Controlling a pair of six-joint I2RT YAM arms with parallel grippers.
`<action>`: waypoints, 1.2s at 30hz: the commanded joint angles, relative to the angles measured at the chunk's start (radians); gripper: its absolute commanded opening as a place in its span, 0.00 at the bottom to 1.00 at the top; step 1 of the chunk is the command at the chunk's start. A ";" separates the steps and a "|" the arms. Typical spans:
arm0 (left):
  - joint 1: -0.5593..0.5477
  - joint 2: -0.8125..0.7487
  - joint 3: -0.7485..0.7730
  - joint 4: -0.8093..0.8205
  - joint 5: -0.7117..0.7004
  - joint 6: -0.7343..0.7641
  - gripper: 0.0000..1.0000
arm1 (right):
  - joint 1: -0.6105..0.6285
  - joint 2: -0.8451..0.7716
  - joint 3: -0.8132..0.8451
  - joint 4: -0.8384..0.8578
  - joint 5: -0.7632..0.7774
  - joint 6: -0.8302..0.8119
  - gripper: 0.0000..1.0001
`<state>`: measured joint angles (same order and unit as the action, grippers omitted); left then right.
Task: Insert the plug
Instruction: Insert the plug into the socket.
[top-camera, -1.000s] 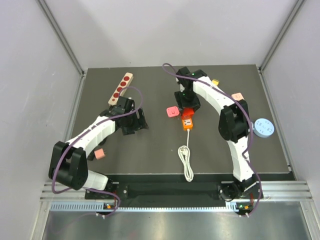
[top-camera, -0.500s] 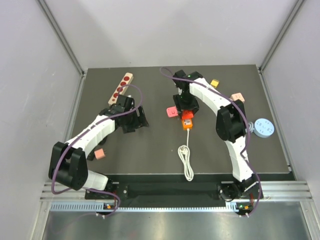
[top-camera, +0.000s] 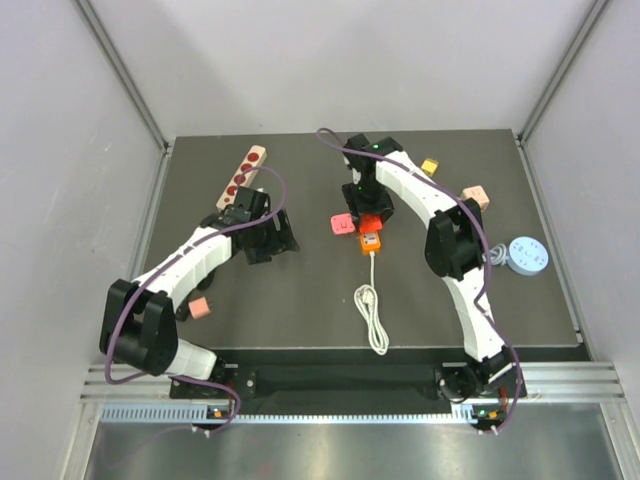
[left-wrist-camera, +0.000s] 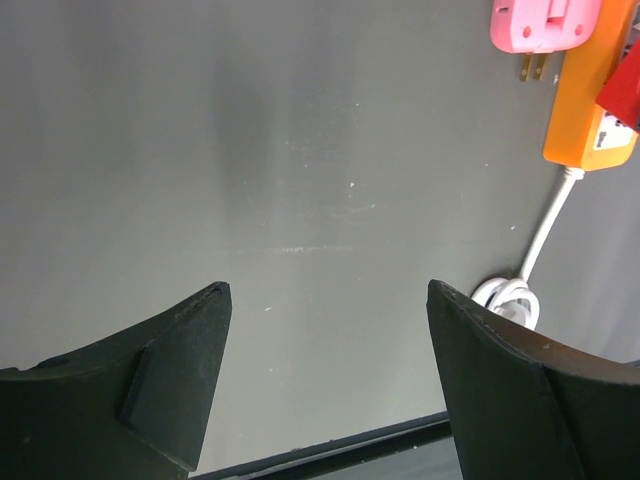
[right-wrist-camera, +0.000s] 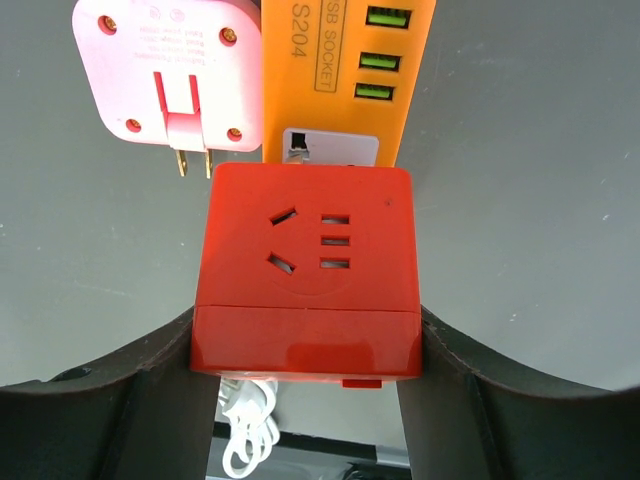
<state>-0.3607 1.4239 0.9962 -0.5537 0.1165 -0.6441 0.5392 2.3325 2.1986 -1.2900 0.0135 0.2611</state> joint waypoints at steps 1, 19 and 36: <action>0.006 0.029 0.039 0.005 0.014 -0.006 0.84 | -0.011 0.119 -0.066 0.290 -0.010 -0.028 0.32; 0.005 0.055 0.056 0.011 0.034 -0.008 0.83 | -0.018 -0.070 -0.171 0.403 0.036 -0.042 0.70; 0.005 0.030 0.047 0.006 0.035 -0.011 0.83 | -0.016 -0.182 -0.235 0.451 0.082 -0.043 0.76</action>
<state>-0.3607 1.4822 1.0168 -0.5526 0.1459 -0.6548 0.5297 2.2501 1.9594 -0.8864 0.0624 0.2276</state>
